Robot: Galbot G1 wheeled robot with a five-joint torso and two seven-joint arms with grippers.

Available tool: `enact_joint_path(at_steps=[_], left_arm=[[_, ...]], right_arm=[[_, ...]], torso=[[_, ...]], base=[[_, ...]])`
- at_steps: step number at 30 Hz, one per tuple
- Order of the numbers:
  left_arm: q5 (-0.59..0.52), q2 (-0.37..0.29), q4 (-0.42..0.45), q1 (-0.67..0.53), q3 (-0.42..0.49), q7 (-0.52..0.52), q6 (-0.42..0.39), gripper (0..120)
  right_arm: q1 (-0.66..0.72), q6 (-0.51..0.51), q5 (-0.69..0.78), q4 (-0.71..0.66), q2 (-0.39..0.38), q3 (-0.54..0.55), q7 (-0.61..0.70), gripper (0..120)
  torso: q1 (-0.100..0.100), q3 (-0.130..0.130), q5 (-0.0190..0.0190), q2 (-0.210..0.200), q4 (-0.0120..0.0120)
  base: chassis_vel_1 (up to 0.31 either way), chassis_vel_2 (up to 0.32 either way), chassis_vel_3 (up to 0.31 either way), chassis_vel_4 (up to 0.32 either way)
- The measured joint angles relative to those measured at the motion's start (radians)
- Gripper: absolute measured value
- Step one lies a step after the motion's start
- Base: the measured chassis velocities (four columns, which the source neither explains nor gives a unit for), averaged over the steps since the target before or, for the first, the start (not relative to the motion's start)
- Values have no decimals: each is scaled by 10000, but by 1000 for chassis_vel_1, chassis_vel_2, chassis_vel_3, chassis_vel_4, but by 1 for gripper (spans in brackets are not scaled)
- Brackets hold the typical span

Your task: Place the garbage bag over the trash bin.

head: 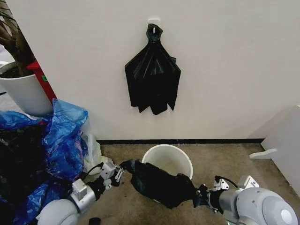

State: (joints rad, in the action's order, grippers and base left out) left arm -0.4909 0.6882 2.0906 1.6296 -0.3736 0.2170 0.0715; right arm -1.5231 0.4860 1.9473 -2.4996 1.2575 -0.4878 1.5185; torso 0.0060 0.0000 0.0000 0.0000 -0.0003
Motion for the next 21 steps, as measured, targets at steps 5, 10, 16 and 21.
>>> enact_joint_path(at_steps=[5, 10, 16, 21], left_arm=[[759, 183, -678, 101, 89, 643, 459, 0], [1236, 542, -1210, -229, 566, 831, 648, 0], [1656, 995, -1781, -898, 785, 807, 697, 0], [1853, 1234, -2113, -1314, 831, 752, 768, 0]], right_arm=[[-115, 196, -132, -2, 164, 61, -120, 9], [39, 294, -300, -5, 203, 39, -333, 10], [71, 560, -792, 497, 357, 61, -827, 11], [-19, 790, -1373, 1046, 533, 68, -1308, 11]], torso=[[0, 0, -1, 0, 0], [0, 0, -3, 0, 2], [0, 0, 1, 0, -1], [0, 0, 2, 0, -1]], base=[[0, 0, 0, 0], [0, 0, 0, 0], [0, 0, 0, 0], [0, 0, 0, 0]])
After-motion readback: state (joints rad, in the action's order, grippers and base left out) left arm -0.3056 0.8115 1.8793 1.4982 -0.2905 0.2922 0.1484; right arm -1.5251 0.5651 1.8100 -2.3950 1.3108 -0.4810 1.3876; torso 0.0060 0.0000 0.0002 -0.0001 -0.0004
